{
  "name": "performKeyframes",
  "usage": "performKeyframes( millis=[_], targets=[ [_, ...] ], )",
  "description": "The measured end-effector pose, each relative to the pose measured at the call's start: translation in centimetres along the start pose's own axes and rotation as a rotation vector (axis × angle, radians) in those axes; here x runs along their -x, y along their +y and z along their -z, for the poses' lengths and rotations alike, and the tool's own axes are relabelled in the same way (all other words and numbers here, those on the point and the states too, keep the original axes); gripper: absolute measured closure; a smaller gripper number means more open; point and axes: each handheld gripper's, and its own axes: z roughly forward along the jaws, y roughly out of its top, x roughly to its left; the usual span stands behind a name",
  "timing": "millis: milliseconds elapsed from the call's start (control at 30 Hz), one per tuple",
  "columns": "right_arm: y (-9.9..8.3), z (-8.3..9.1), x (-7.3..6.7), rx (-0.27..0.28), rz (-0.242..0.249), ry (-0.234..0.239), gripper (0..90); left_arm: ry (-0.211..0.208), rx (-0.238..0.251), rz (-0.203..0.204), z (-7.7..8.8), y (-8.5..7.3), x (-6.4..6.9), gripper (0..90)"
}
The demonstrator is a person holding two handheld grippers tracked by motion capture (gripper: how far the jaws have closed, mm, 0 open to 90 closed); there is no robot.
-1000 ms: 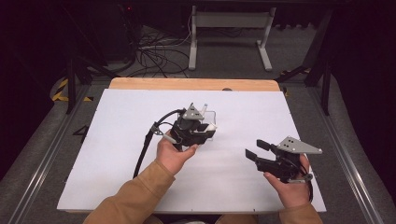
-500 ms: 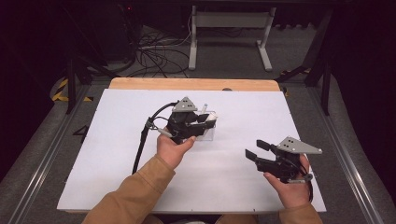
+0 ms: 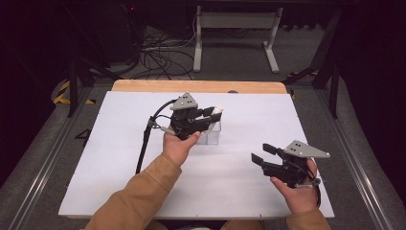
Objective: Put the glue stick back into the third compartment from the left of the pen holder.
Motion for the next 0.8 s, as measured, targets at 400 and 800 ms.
performKeyframes(
  millis=[400, 800],
  targets=[
    [0.0, 0.0, 0.1, 0.000, -0.003, 0.000, 40.2, 0.088, -0.017, -0.068, -1.6, 0.2, -0.9, 67.3],
    [-0.1, -0.1, 0.1, -0.002, -0.007, 0.002, 40.2, 0.091, -0.001, -0.005, -3.1, 0.0, -2.8, 67.3]
  ],
)
